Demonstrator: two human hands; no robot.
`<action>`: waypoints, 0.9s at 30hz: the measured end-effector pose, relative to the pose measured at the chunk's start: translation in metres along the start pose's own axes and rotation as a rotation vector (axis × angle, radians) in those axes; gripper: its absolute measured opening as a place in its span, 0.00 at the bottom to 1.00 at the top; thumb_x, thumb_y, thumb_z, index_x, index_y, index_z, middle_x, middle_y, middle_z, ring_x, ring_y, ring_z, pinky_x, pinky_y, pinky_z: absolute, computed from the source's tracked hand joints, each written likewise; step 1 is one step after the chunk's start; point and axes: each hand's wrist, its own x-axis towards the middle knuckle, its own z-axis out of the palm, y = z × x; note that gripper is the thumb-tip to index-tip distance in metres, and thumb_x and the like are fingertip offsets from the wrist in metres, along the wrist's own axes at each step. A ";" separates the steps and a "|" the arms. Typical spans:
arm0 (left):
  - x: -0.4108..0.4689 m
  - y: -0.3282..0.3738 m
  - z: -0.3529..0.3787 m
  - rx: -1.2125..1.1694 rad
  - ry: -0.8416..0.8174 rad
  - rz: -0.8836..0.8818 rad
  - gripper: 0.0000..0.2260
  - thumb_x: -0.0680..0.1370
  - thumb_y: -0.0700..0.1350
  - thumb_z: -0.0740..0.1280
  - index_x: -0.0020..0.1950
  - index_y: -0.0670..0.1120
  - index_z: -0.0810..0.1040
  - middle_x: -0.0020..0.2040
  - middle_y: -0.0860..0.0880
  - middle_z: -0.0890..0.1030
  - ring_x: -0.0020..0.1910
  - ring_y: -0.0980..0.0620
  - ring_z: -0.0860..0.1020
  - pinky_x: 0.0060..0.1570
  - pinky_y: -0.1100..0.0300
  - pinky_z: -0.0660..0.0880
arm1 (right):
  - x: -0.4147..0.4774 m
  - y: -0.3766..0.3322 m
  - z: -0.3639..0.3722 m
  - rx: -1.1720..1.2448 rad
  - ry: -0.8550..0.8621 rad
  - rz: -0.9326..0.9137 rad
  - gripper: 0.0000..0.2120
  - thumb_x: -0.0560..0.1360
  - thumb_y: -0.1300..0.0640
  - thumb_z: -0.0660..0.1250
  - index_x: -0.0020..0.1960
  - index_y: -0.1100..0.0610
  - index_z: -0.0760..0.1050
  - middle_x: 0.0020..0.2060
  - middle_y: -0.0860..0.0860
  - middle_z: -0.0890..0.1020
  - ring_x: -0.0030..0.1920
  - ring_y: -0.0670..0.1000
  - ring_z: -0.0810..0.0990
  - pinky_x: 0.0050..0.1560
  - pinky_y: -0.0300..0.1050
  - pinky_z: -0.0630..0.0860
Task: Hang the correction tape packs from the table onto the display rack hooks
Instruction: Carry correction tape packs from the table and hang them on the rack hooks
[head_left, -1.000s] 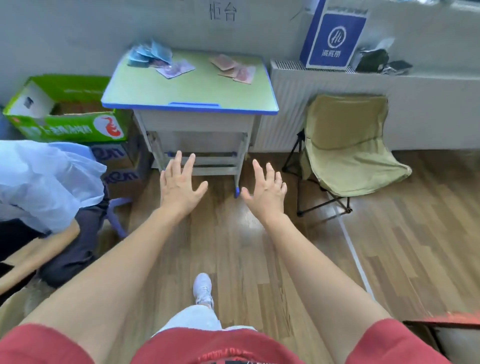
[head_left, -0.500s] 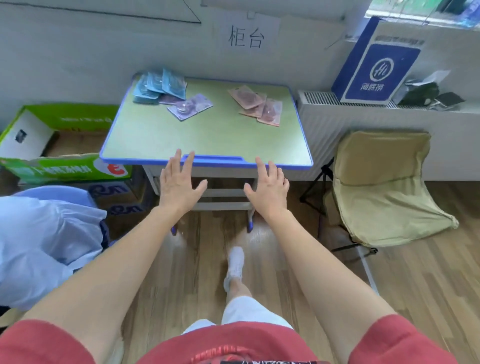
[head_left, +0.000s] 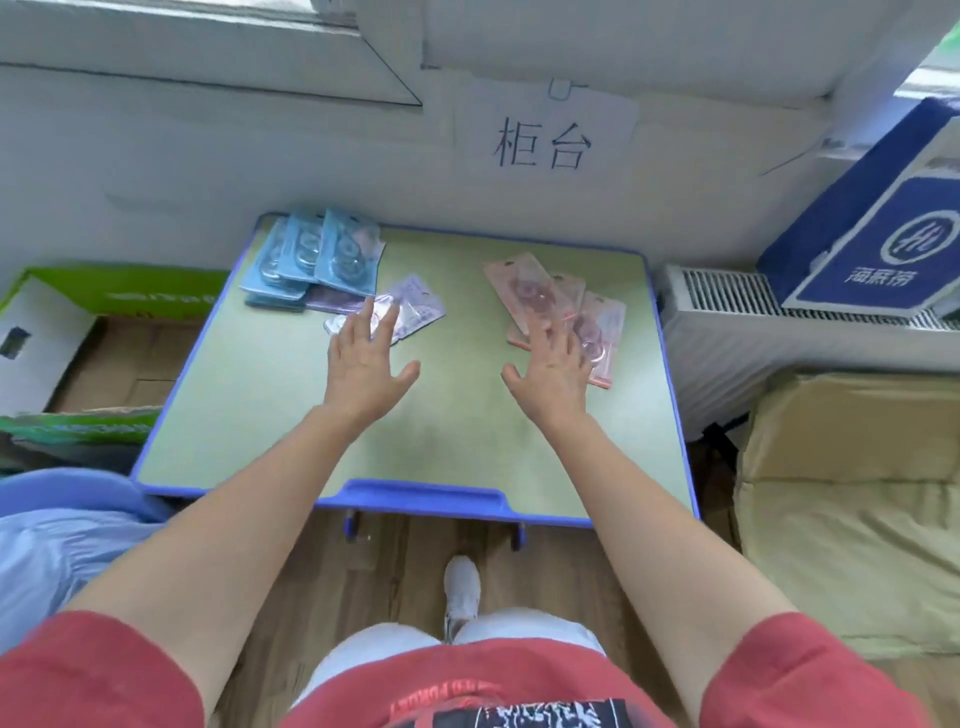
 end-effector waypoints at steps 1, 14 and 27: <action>0.012 -0.001 0.001 0.010 -0.019 -0.004 0.33 0.78 0.53 0.65 0.79 0.50 0.52 0.79 0.43 0.50 0.77 0.43 0.50 0.73 0.50 0.47 | 0.013 -0.001 0.000 -0.013 -0.010 0.002 0.33 0.76 0.49 0.62 0.77 0.52 0.54 0.75 0.58 0.58 0.74 0.60 0.55 0.70 0.56 0.56; 0.104 -0.030 0.019 0.034 -0.355 0.040 0.38 0.76 0.54 0.68 0.79 0.52 0.50 0.79 0.47 0.46 0.77 0.45 0.46 0.74 0.51 0.44 | 0.123 -0.003 0.017 -0.110 -0.118 0.042 0.39 0.74 0.48 0.65 0.78 0.50 0.48 0.76 0.59 0.52 0.76 0.62 0.50 0.74 0.59 0.47; 0.099 -0.052 0.033 0.133 -0.363 0.184 0.30 0.79 0.58 0.60 0.78 0.57 0.50 0.79 0.48 0.48 0.78 0.47 0.44 0.74 0.47 0.44 | 0.132 -0.003 0.026 -0.135 -0.168 0.099 0.38 0.74 0.49 0.67 0.78 0.50 0.51 0.75 0.60 0.54 0.72 0.63 0.58 0.69 0.58 0.59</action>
